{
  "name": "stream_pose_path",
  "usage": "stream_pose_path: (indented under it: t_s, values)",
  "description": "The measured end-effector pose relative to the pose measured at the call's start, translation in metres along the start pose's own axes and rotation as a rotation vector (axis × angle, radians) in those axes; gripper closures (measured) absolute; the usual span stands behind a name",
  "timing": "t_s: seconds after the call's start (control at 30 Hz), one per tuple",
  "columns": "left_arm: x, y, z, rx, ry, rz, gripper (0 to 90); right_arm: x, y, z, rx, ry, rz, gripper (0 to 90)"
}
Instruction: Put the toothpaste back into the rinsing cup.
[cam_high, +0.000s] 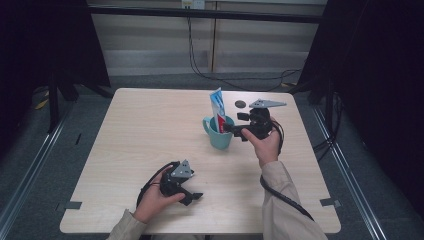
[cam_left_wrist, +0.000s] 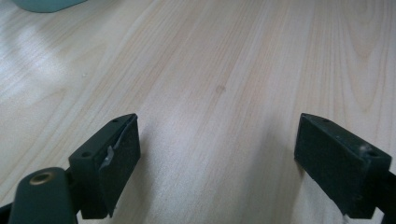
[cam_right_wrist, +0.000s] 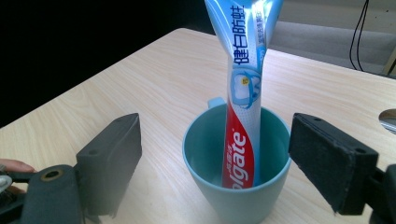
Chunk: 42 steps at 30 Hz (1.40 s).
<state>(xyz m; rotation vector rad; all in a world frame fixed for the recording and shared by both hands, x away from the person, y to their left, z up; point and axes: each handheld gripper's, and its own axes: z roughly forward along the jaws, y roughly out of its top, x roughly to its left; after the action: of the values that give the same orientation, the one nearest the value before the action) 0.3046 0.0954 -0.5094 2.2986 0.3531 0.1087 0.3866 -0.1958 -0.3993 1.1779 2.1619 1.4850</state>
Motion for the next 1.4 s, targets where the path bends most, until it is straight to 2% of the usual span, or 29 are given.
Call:
stream_pose_path:
  t_s: [0.67, 1.0, 1.17, 1.33, 1.4]
  values:
    - [0.000, 0.000, 0.000, -0.001, -0.002, -0.005, 14.1, 0.002, -0.016, -0.014, 0.016, 0.035, -0.001, 17.2]
    - [0.000, 0.000, 0.000, 0.005, -0.001, 0.004, 14.1, 0.005, -0.022, -0.023, 0.005, 0.057, -0.007, 17.2]
    - [0.000, 0.000, 0.000, 0.002, -0.002, 0.000, 14.1, 0.007, -0.030, -0.027, 0.032, 0.069, -0.020, 17.2]
    - [0.000, 0.000, 0.000, 0.003, -0.002, 0.001, 14.1, 0.004, -0.036, -0.032, 0.039, 0.068, -0.014, 17.2]
    - [0.000, 0.000, 0.000, 0.006, -0.001, 0.001, 14.1, 0.003, -0.039, -0.034, 0.035, 0.083, -0.014, 17.2]
